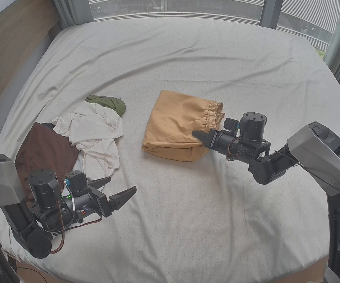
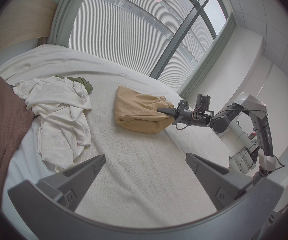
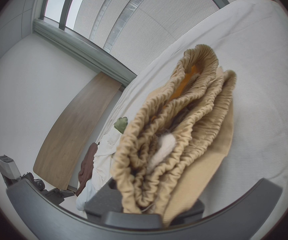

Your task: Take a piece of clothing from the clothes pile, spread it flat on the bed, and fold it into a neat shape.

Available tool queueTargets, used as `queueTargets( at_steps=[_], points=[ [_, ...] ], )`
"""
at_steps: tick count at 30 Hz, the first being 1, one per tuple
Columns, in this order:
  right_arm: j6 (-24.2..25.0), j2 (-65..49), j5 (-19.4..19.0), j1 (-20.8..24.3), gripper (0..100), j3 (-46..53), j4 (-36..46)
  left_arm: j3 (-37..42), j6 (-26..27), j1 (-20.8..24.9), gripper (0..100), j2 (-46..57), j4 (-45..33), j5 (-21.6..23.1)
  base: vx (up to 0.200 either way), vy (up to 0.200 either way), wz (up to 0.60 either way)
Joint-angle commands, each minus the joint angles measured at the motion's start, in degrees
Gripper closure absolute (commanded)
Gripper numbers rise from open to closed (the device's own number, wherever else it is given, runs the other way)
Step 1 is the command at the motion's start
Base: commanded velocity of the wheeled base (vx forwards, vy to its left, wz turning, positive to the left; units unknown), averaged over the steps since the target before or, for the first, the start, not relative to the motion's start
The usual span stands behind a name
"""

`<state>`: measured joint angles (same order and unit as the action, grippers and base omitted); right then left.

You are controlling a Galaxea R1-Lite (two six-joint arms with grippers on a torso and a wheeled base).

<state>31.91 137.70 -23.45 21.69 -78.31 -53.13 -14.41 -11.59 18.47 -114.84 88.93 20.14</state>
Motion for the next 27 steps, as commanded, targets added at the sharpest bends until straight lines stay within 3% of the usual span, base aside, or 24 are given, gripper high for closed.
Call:
queueTargets(
  at_steps=[1,6,7,15,27],
  points=[
    [-0.1,-0.3,0.0,-0.5,100,2.6,-1.8,-0.3,0.0,0.0,0,-0.2,0.0,0.1,0.000,0.000,0.00],
    [-0.8,-0.2,0.0,-0.4,100,3.2,-3.0,-0.4,-0.1,0.0,0,-0.1,0.0,0.1,0.000,0.000,0.00],
    [-1.2,-0.2,0.0,-0.4,0,3.2,-3.2,-0.4,0.0,0.0,0,-0.2,0.0,0.1,0.000,0.000,0.00],
    [-4.0,-3.2,0.3,-0.6,0,7.7,-3.4,-0.2,-0.2,0.1,0,0.2,0.0,0.1,0.000,0.000,0.00],
    [-10.5,-22.9,2.9,-0.6,0,32.5,-7.8,0.6,-1.8,0.3,0,4.5,0.0,0.2,0.000,0.000,0.00]
  ],
)
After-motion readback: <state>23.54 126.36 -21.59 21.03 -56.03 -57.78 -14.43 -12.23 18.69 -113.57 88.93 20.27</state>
